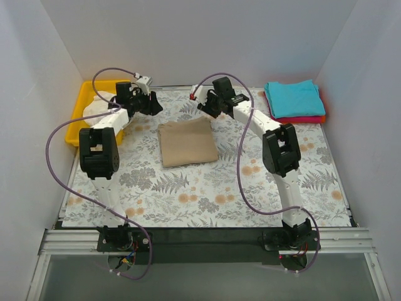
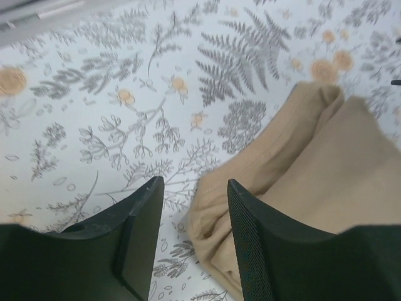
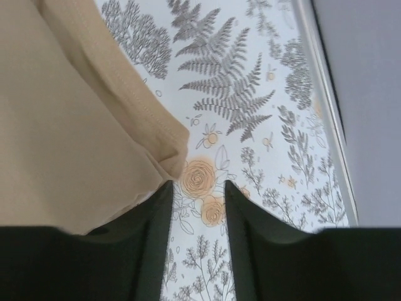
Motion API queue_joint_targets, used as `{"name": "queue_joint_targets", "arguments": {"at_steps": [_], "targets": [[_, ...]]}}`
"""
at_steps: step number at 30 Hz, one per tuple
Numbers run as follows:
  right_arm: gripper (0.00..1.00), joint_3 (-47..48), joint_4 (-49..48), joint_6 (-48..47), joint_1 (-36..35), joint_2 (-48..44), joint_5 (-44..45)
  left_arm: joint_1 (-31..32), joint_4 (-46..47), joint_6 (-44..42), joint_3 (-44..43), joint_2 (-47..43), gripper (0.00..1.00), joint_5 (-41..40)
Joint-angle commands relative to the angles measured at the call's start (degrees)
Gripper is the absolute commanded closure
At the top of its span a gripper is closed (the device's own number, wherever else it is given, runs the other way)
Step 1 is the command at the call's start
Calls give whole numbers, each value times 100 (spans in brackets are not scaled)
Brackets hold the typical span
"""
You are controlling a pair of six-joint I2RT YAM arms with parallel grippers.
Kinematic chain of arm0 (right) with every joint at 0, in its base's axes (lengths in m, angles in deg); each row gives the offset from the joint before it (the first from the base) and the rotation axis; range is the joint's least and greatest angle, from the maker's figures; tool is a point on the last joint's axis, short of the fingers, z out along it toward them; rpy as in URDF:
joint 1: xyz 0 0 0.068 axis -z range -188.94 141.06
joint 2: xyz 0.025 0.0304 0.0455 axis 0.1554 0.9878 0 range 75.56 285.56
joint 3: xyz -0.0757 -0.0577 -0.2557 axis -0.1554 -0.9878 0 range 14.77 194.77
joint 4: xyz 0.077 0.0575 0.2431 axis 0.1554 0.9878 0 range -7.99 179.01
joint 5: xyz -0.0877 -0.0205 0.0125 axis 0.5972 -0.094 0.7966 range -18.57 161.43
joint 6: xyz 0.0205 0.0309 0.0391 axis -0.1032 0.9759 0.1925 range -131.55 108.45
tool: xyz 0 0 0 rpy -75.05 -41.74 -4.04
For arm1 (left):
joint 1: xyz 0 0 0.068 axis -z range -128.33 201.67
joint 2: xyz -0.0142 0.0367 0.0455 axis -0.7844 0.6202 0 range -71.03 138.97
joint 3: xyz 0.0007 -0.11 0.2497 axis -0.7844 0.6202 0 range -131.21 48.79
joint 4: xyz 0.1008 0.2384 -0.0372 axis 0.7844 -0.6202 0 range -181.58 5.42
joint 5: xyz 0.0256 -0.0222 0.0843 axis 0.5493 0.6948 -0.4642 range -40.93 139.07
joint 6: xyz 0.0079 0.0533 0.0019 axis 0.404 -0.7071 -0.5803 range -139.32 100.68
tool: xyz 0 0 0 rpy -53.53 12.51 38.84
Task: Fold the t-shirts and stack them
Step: Fold the tshirt
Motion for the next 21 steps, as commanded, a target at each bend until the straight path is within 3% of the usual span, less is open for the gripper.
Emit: {"name": "queue_joint_targets", "arguments": {"at_steps": [1, 3, 5, 7, 8, 11, 16, 21], "targets": [[65, -30, -270, 763, 117, -918, 46, -27, -464, 544, -358, -558, 57, 114], [74, -136, -34, 1279, 205, -1112, -155, -10, -474, 527, -26, -787, 59, 361], [75, -66, 352, 1676, 319, -1157, -592, 165, -474, 108, 334, -1250, 59, 460], [71, 22, 913, 2326, 468, -1192, -963, 663, -474, -498, 1087, -1682, 57, -20], [69, -22, 1013, 2581, 538, -1228, -1313, 893, -387, -1137, 1362, -2119, 56, -303], [62, -565, 1110, 3522, 899, -1499, -1990, 1843, -89, -1941, 2339, -2745, 54, -1128], [61, -1654, 1040, 4585, 1522, -1922, -2494, 3221, -175, -2347, 2622, -2748, 54, -2026], [62, -2429, 725, 5061, 1743, -2334, -2301, 4103, -17, -2515, 2552, -2336, 54, -2844]]}}
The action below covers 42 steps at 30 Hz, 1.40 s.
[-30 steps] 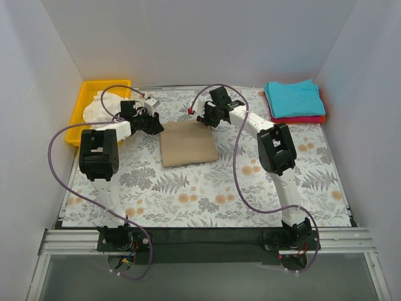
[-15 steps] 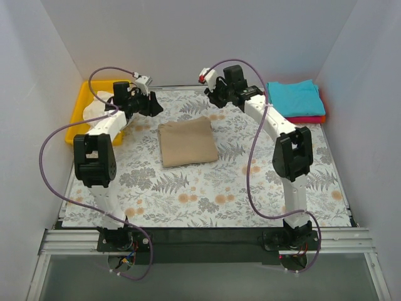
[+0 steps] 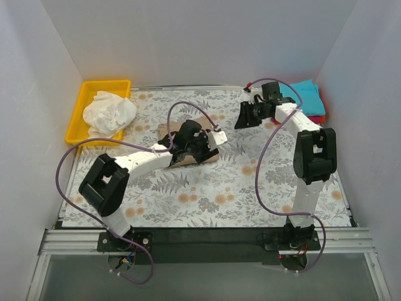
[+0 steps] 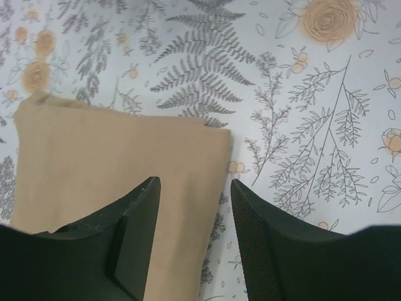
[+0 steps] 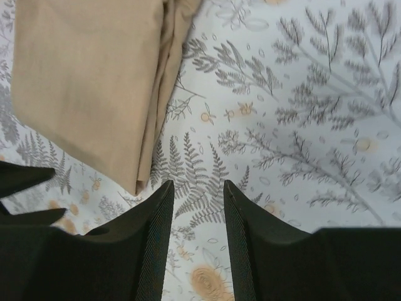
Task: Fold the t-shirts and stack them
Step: Fold the tshirt, then neatly place the folded tshirt to the corner
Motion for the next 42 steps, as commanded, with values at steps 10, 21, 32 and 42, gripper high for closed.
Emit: {"name": "queue_joint_targets", "arguments": {"at_steps": [10, 21, 32, 42], "targets": [[51, -1977, -1340, 2026, 168, -1134, -321, 802, 50, -511, -482, 1091, 53, -1129], [48, -2988, -2685, 2940, 177, -836, -628, 732, 235, -169, -456, 1171, 100, -1262], [41, -3621, -5207, 4838, -148, -308, -725, 64, -72, 947, -886, 652, 100, 118], [30, -3630, -6571, 6016, -736, 253, -603, -182, -213, 1229, -1185, 608, 100, 479]]}}
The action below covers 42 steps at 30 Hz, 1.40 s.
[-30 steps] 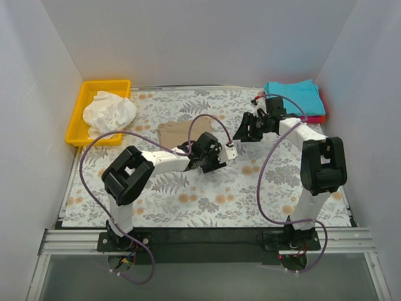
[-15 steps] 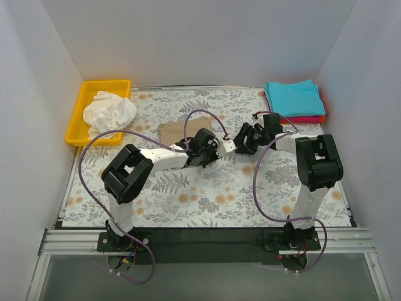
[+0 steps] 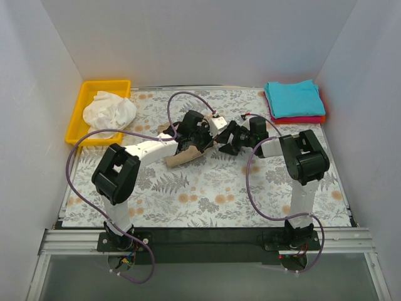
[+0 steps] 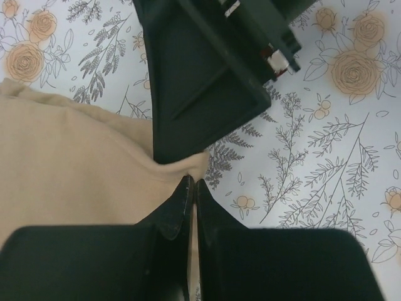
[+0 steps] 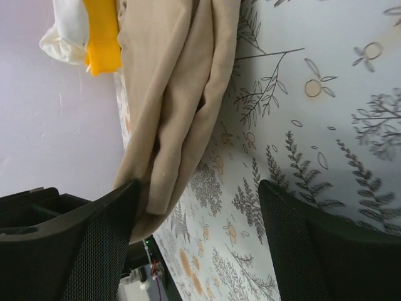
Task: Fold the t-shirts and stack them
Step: Neatly place the folded tshirt to the corner
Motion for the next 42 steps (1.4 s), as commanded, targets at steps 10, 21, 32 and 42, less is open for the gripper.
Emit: {"name": "queue_joint_targets", "arguments": {"at_steps": [10, 21, 32, 42], "targets": [[33, 750, -1256, 1177, -455, 1050, 436, -80, -106, 235, -184, -305, 100, 364], [32, -242, -1274, 597, 345, 111, 190, -176, -194, 33, -79, -271, 100, 548], [7, 144, -1679, 1081, -190, 444, -276, -176, -186, 6, -184, -42, 100, 583], [11, 329, -1301, 913, -533, 741, 277, -168, -159, 41, -167, -121, 100, 680]]}}
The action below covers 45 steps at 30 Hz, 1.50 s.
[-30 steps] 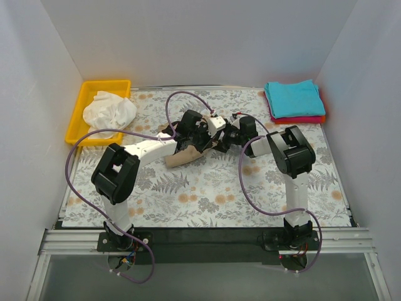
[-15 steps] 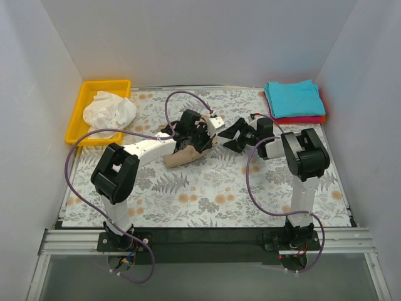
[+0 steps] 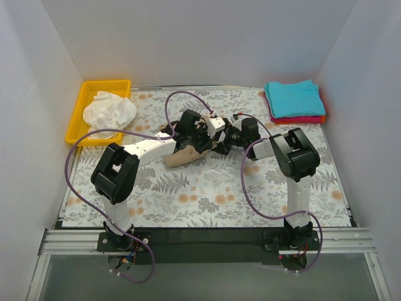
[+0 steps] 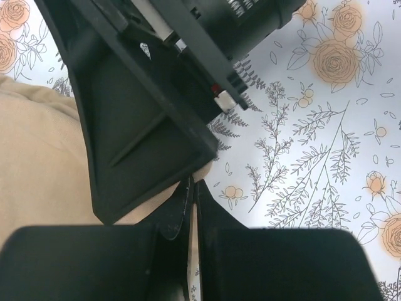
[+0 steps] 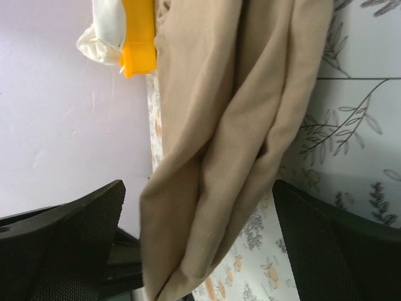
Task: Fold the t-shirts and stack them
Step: Neatly place the folded tshirt to the corner
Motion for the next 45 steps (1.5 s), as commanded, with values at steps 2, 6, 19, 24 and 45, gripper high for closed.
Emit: {"name": "queue_joint_targets", "arguments": {"at_steps": [2, 6, 19, 24, 45], "targets": [[17, 309, 65, -50, -72, 343, 382, -6, 127, 46, -114, -147, 100, 208], [30, 617, 56, -24, -90, 650, 594, -6, 171, 108, -88, -130, 100, 217], [80, 1163, 118, -426, -125, 1047, 955, 3, 242, 134, -44, -103, 100, 191], [99, 1619, 1407, -2041, 76, 626, 638, 3, 93, 546, -298, -191, 72, 121], [99, 4844, 6586, -8786, 1368, 62, 1903, -639, -1288, 1145, -237, -1650, 37, -196]]}}
